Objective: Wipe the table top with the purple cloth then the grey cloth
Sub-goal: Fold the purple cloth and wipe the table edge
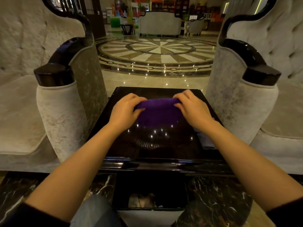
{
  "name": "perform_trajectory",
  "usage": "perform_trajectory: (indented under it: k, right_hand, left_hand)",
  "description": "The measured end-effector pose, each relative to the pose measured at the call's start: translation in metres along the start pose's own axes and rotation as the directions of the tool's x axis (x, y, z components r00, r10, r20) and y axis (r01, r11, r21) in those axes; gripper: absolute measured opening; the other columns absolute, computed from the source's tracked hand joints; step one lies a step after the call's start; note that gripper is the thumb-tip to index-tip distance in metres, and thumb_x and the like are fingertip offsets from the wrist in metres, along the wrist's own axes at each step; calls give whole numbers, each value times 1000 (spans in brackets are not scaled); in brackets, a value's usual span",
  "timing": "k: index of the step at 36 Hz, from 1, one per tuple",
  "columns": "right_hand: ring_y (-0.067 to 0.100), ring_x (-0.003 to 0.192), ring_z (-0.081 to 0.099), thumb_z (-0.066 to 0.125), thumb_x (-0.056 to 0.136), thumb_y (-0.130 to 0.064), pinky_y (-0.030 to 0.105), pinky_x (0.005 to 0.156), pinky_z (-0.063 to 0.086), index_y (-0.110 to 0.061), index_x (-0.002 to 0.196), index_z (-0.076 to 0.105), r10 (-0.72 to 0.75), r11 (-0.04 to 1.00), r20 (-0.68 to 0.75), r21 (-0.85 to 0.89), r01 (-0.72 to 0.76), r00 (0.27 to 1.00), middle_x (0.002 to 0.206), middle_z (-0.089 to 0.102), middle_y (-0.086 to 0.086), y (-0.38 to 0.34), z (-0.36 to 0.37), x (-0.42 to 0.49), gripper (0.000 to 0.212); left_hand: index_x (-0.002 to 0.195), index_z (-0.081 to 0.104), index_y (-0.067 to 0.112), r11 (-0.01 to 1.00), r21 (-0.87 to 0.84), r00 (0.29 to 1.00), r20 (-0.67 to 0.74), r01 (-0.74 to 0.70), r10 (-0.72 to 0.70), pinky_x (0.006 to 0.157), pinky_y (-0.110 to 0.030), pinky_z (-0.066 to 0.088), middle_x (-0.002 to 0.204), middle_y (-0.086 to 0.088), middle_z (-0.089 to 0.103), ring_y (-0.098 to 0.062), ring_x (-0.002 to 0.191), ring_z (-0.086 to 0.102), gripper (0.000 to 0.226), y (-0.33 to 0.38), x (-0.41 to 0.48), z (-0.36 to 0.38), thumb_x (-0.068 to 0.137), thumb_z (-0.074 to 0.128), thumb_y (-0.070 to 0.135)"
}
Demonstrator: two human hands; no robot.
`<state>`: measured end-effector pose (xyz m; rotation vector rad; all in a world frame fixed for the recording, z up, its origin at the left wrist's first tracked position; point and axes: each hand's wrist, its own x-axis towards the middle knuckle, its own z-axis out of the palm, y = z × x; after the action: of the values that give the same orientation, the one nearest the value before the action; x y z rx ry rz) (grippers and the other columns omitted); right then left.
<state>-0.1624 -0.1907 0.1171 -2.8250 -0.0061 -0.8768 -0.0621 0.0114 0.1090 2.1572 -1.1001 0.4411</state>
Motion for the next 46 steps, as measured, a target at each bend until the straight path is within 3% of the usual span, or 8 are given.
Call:
perform_trajectory:
  k: [5,12,17,20,26,32,41,46]
  right_hand:
    - [28,99,55,49,90,-23,39,72,47,-11,114,51,9,995,217,-98,13,976,113,54,13,16,30,-31,27]
    - [19,99,55,45,91,-34,31,79,43,-23,112,51,113,982,630,47,-184,768,114,58,4,30,53,-63,24]
    - [20,83,58,47,90,-29,37,73,48,-23,100,44,157,951,623,113,-287,767,97,61,6,36,57,-47,12]
    - [22,80,55,47,91,-26,36,68,44,-20,96,41,192,958,572,67,-279,797,96,62,10,39,67,-38,10]
    - [27,112,48,37,95,-21,40,90,46,-27,131,37,121,983,615,36,-182,779,127,48,10,44,91,-37,37]
    - [20,123,39,38,93,-37,37,106,33,-39,134,31,3,951,740,205,-230,672,137,43,5,45,95,-32,42]
    - [22,109,41,61,78,-47,38,94,41,-51,134,16,-84,992,822,121,-29,563,124,42,7,40,97,-23,72]
    - [19,100,52,57,81,-36,27,75,37,-43,129,36,-53,981,737,163,-102,674,114,54,4,43,100,-17,53]
  left_hand:
    - [118,60,16,994,106,983,179,17,-36,84,-35,44,106,-10,61,-24,101,55,34,-12,-31,35,83,62,16]
    - [119,59,17,961,18,828,502,278,-249,89,-28,46,111,-5,65,-17,101,59,38,-25,-63,66,82,64,27]
    - [105,65,17,911,-120,838,455,394,-302,69,-14,46,96,-2,68,-11,86,62,24,-32,-52,66,83,64,24]
    - [107,62,16,898,-92,842,401,431,-363,73,-23,48,96,-3,65,-15,88,60,25,-34,-42,73,84,62,26]
    - [118,54,14,884,70,815,358,463,-455,80,-30,46,108,-6,61,-19,98,57,35,-41,-33,90,86,57,29]
    - [117,55,19,881,201,783,403,428,-473,94,-39,44,121,-8,54,-22,111,49,38,-52,-33,98,87,53,41]
    - [135,38,27,907,304,805,434,291,-404,110,-45,21,145,-5,34,-22,136,25,53,-71,-29,98,88,40,53]
    - [141,20,36,924,291,830,428,248,-358,113,-43,12,155,-2,16,-19,142,12,48,-76,-16,102,95,27,44]
